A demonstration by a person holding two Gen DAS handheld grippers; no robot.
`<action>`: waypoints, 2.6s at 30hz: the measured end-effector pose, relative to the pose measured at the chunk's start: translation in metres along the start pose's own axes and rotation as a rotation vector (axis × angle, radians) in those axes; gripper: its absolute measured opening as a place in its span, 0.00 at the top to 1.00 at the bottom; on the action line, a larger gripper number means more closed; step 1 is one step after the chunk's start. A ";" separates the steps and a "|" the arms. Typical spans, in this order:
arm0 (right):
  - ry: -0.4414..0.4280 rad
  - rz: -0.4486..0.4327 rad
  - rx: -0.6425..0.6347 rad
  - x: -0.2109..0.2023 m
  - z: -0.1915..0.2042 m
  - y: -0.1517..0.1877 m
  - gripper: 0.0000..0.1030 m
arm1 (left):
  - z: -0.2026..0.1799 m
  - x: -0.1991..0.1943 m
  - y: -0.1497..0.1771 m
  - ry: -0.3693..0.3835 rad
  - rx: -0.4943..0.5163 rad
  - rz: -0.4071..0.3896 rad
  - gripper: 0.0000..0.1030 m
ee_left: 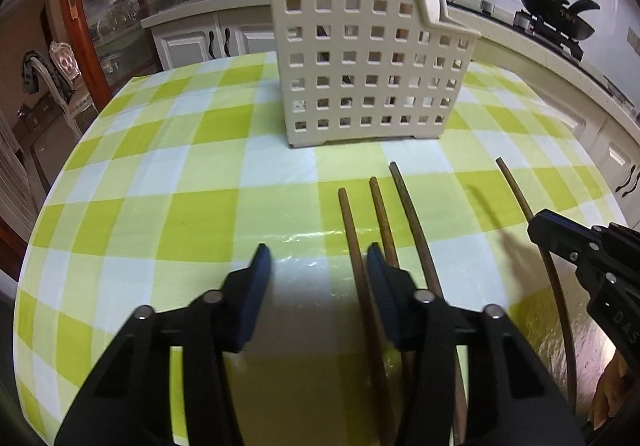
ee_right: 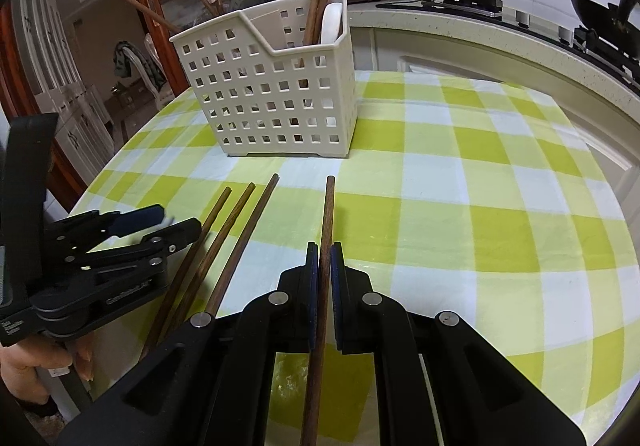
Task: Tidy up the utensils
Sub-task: 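Close the right tool on one chopstick while the left tool grips another, then lift both chopsticks upright and carry them toward the white caddy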
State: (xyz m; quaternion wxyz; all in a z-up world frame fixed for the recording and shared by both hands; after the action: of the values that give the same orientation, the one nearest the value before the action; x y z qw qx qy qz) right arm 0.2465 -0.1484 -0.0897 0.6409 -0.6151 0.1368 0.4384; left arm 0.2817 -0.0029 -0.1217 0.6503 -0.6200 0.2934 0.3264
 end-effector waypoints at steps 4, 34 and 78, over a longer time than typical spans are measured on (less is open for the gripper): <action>-0.015 -0.002 0.000 -0.001 0.001 0.002 0.92 | -0.006 0.004 0.000 0.010 0.017 0.014 0.68; -0.023 -0.095 -0.027 -0.027 0.016 -0.007 0.92 | 0.006 -0.049 0.004 0.109 -0.009 -0.137 0.94; 0.050 -0.124 -0.081 -0.045 0.013 -0.026 0.94 | 0.035 -0.110 0.004 0.151 -0.063 -0.275 0.95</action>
State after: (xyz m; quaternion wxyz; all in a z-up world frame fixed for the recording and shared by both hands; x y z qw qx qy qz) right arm 0.2352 -0.1502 -0.0375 0.6380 -0.6585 0.0966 0.3873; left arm 0.2103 0.0249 -0.0351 0.6450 -0.6973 0.2435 0.1960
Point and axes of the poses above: each gripper's, at about its wrist camera, not at the fingertips, and x roughly the way its jaws point, z to its left, y to its underside, the point moved 2 cm from there along x, roughly the way its jaws point, and after that the axes turned 3 degrees about -y, right-handed, at the moved point
